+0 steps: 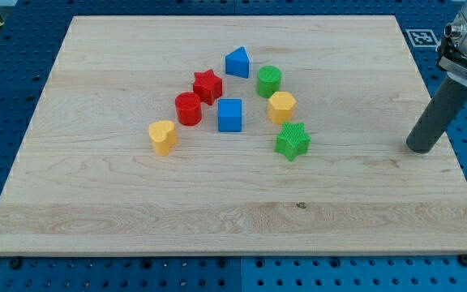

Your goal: Move your arm close to the green circle

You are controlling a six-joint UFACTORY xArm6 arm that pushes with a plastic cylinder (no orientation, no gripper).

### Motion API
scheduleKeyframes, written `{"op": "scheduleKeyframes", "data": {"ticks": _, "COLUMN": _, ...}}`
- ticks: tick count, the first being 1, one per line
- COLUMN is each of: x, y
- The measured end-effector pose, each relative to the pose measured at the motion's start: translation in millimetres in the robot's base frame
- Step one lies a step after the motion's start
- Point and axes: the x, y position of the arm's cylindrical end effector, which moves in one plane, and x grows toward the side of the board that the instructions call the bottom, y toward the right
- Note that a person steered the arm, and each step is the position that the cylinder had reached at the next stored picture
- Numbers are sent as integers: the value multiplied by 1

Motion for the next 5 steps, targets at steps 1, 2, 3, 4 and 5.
{"op": "scheduleKeyframes", "data": {"ticks": 1, "x": 0, "y": 0}}
{"op": "scheduleKeyframes", "data": {"ticks": 2, "x": 1, "y": 0}}
{"op": "scheduleKeyframes", "data": {"ticks": 3, "x": 1, "y": 0}}
{"op": "scheduleKeyframes", "data": {"ticks": 4, "x": 0, "y": 0}}
{"op": "scheduleKeyframes", "data": {"ticks": 5, "x": -33, "y": -5}}
